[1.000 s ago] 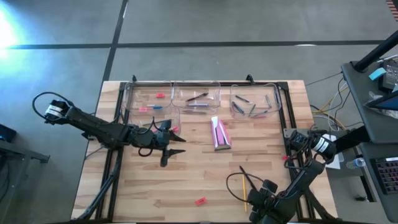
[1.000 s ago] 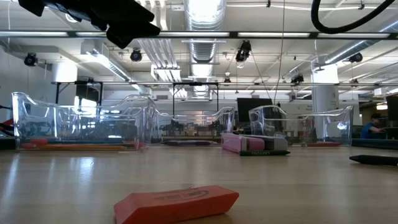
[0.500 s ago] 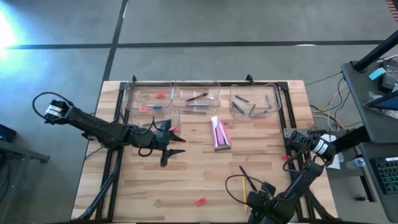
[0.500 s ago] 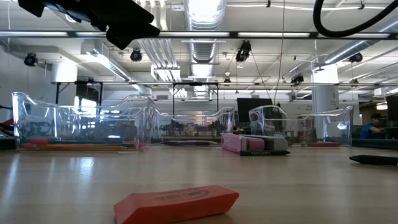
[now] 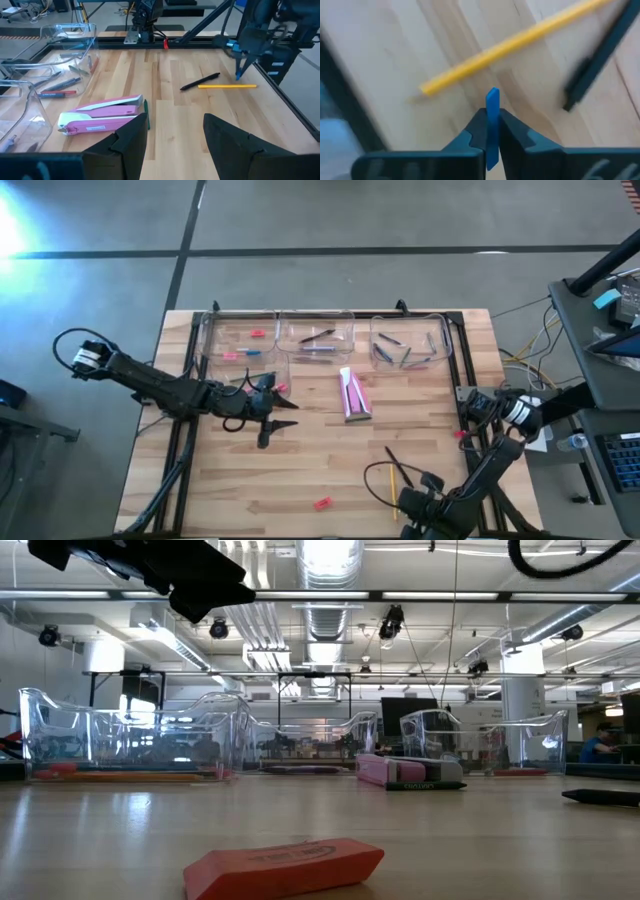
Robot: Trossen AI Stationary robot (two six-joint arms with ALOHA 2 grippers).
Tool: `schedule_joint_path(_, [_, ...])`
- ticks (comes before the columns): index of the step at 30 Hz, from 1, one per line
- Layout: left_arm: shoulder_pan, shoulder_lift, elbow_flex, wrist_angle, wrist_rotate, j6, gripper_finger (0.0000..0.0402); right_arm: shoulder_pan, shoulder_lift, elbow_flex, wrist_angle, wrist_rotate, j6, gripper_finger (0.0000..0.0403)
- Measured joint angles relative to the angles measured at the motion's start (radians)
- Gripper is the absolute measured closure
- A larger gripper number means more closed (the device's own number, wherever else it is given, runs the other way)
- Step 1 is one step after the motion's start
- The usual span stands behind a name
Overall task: Sort crayons/erasers/pens/pencils in bins
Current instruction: Put the blue eraser into the top left transparent bin
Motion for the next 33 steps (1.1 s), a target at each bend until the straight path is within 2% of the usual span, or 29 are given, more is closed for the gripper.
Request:
schedule_joint_path(3, [0.000,0.005,-0.001,0.011,0.008,-0.024,0.0222,-0.001,-0.027,0.002,0.002,0.102,-0.005,0.0384])
schedule_joint_path(6, [0.000,0.032,-0.018,0.100,0.071,-0.025,0.0222,-0.005,-0.048,0.002,0.004,0.284,-0.034,0.0386])
schedule_joint_path(11, [-0.004,0.143,-0.034,0.404,0.235,-0.025,0.0222,-0.038,-0.082,0.002,0.016,0.603,-0.112,0.0387])
schedule_joint_path(16, [-0.025,0.325,-0.009,0.642,0.283,-0.025,0.0222,-0.092,-0.089,0.002,0.080,0.835,-0.242,0.0388])
schedule_joint_path(20, [-0.035,0.450,0.035,0.740,0.299,-0.027,0.0222,-0.158,-0.089,0.003,0.210,0.844,-0.400,0.0388])
schedule_joint_path(24, [-0.041,0.526,0.087,0.755,0.312,-0.029,0.0222,-0.223,-0.089,0.003,0.386,0.754,-0.598,0.0389])
schedule_joint_path(28, [-0.052,0.564,0.110,0.757,0.315,-0.029,0.0222,-0.261,-0.088,0.003,0.492,0.720,-0.730,0.0389])
schedule_joint_path(33, [-0.059,0.566,0.110,0.741,0.317,-0.029,0.0222,-0.283,-0.088,0.002,0.548,0.720,-0.789,0.0390])
